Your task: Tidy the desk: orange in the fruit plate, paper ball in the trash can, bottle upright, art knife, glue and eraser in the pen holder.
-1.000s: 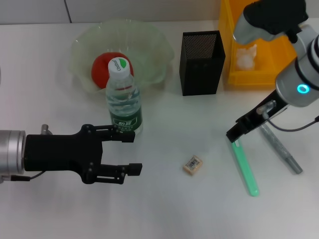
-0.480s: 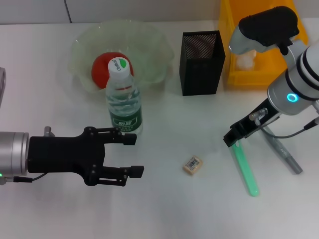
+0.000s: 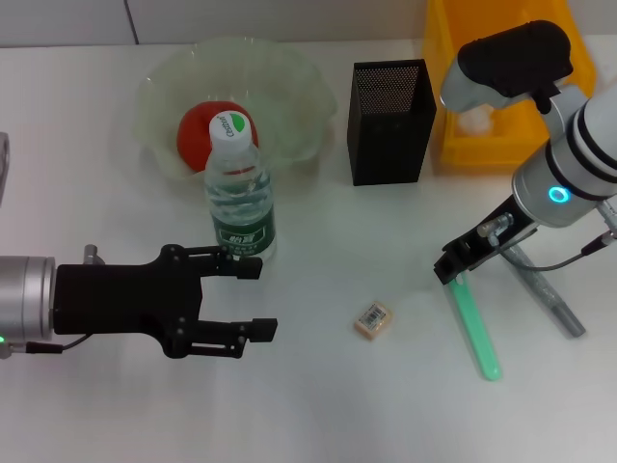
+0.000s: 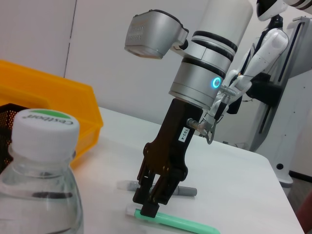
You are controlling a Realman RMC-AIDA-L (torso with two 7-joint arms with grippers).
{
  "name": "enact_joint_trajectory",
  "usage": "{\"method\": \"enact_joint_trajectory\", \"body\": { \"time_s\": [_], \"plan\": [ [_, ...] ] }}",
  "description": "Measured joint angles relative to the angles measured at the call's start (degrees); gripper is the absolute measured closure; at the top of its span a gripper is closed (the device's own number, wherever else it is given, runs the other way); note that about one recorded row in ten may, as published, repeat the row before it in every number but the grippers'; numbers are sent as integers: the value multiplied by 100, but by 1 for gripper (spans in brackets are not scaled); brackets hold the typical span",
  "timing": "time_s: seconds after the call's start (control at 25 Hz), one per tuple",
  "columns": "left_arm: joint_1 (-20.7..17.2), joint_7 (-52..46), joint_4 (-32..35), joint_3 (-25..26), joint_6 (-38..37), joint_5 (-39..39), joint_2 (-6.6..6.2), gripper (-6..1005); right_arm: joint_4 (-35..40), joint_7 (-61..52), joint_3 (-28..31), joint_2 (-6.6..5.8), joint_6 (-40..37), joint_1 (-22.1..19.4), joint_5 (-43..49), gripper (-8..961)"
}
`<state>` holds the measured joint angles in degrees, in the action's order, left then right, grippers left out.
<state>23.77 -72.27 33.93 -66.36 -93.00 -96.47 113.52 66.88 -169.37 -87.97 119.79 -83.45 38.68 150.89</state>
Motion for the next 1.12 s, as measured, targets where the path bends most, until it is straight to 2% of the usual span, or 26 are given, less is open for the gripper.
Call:
{"method": "enact_joint_trajectory", "body": {
  "time_s": [0.04, 0.68, 0.88, 1.12],
  "plan": [
    [-1, 0, 0, 0, 1, 0, 3, 208, -22, 0, -17, 0, 6, 14, 0, 570],
    [-17, 2, 9, 0, -7, 1, 53, 209, -231, 0, -36, -9, 24, 82, 5, 581],
    [-35, 2, 9, 0, -37, 5, 59, 210, -266, 0, -10, -17, 34, 96, -3, 677],
    [-67, 2, 9, 0, -44, 7, 58, 210, 521, 22, 16, -30, -57, -283, -22, 786]
  ]
}}
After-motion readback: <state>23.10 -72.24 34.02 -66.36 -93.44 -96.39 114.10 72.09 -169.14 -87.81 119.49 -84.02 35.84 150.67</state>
